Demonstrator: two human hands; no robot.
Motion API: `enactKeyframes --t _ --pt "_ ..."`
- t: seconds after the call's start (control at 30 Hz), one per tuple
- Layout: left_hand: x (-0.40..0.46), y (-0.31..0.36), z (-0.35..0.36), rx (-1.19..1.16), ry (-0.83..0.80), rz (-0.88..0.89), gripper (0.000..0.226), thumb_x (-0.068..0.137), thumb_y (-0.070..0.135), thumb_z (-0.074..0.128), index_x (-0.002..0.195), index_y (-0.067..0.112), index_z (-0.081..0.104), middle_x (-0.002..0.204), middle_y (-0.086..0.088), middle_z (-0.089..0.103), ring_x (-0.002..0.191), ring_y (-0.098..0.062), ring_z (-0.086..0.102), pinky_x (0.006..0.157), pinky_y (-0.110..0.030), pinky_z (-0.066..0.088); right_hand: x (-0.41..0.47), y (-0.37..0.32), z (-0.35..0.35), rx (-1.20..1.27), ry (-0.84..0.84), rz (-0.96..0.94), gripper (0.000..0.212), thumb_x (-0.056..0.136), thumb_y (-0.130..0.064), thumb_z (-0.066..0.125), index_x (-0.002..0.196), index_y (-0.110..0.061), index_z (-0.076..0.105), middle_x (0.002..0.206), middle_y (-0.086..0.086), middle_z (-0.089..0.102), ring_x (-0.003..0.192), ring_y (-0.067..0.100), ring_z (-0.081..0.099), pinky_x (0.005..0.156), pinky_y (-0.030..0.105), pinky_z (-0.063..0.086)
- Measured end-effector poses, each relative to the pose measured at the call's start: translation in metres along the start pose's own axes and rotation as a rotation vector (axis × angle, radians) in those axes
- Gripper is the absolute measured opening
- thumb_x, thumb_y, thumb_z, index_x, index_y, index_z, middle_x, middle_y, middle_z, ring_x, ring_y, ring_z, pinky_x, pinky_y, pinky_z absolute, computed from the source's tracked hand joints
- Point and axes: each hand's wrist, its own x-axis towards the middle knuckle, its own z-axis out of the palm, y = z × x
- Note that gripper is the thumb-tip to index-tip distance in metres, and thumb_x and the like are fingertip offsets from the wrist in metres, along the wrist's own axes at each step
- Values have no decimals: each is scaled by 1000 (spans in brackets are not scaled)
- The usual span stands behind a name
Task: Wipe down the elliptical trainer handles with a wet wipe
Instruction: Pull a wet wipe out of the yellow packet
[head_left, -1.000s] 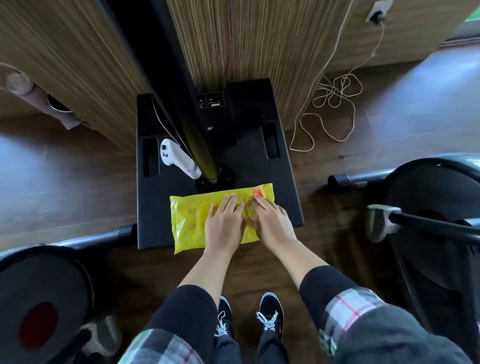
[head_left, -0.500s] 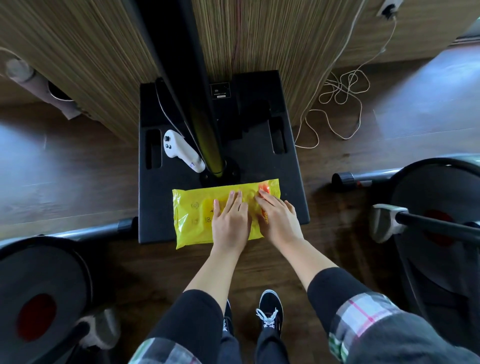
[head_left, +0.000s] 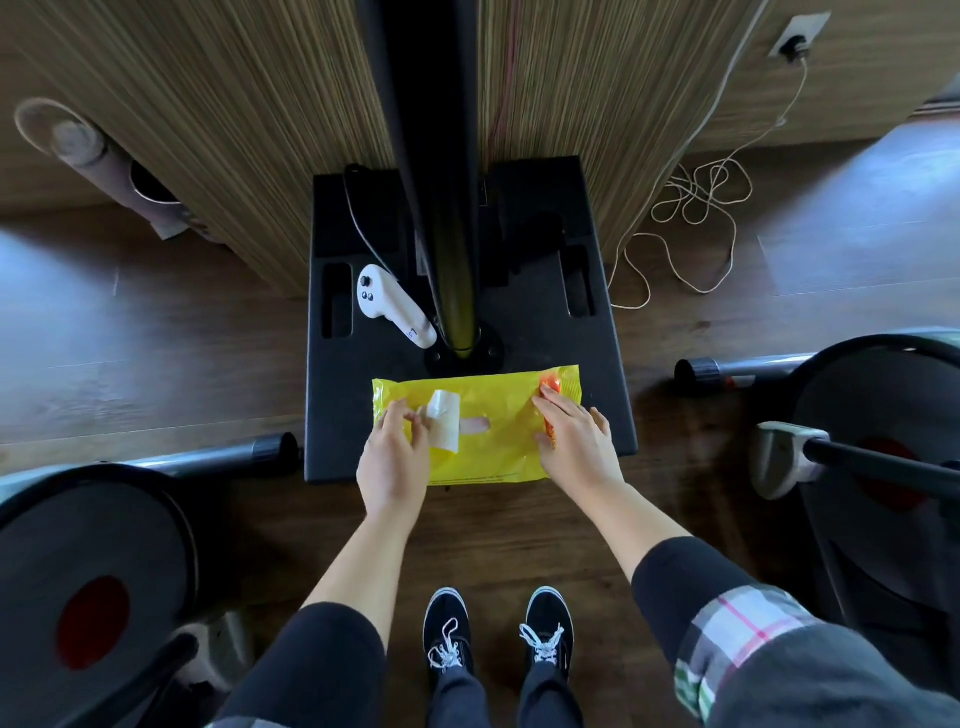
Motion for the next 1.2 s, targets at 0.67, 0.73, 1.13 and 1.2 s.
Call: enactKeyframes --t 0.67,0.73,1.13,1.2 --pt "5 -17 -5 -149 -119 19 33 101 20 48 131 8 53 137 -5 55 123 -26 52 96 -36 44 16 -56 29 -292 186 -249 9 69 -18 82 66 -22 75 90 -2 59 85 23 60 90 48 41" --pt "4 -15 -4 -126 -133 17 37 101 21 48 135 9 49 138 -6 54 122 -27 53 95 -37 44 20 -58 34 -303 180 -241 8 69 -17 80 65 -21 74 86 -4 57 81 22 58 83 42 41" --pt "2 -12 -2 -28 -123 47 39 102 18 42 140 7 44 137 -8 53 114 -31 57 85 -40 47 10 -47 37 -85 204 -325 13 91 -12 56 85 0 57 101 13 52 72 25 56 60 39 52" --pt "3 -11 -1 -37 -117 31 36 102 18 42 136 7 46 132 -10 56 109 -32 59 81 -39 46 6 -44 35 26 184 -359 19 96 -16 45 90 0 54 105 13 48 72 23 53 60 37 51"
